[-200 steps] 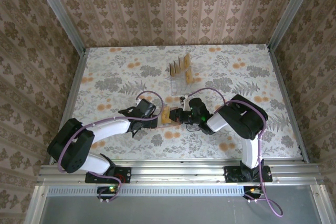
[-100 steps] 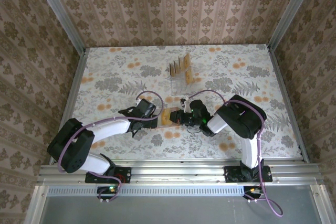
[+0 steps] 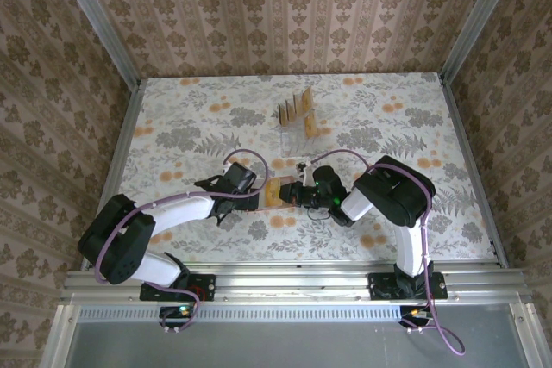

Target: Put the credit cards into the card holder

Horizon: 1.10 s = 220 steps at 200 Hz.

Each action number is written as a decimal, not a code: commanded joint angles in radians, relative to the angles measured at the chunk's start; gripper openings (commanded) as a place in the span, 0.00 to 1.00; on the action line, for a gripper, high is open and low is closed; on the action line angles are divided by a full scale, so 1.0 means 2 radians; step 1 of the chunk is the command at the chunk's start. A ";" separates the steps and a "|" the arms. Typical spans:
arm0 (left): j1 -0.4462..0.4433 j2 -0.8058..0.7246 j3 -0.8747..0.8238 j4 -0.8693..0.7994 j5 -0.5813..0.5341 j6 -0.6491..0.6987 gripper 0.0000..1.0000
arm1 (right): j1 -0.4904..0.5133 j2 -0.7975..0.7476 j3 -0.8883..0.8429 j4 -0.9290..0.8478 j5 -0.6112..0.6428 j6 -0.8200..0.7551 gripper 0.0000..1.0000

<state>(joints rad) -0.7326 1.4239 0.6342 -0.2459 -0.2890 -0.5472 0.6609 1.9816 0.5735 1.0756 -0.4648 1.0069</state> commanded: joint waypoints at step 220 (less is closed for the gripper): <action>-0.002 -0.002 -0.010 -0.022 -0.007 -0.005 1.00 | 0.005 0.019 0.021 -0.119 -0.018 -0.011 0.37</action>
<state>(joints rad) -0.7326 1.4239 0.6342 -0.2466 -0.2897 -0.5472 0.6636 2.0037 0.6334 1.0622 -0.5419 1.0180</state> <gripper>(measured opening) 0.999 0.290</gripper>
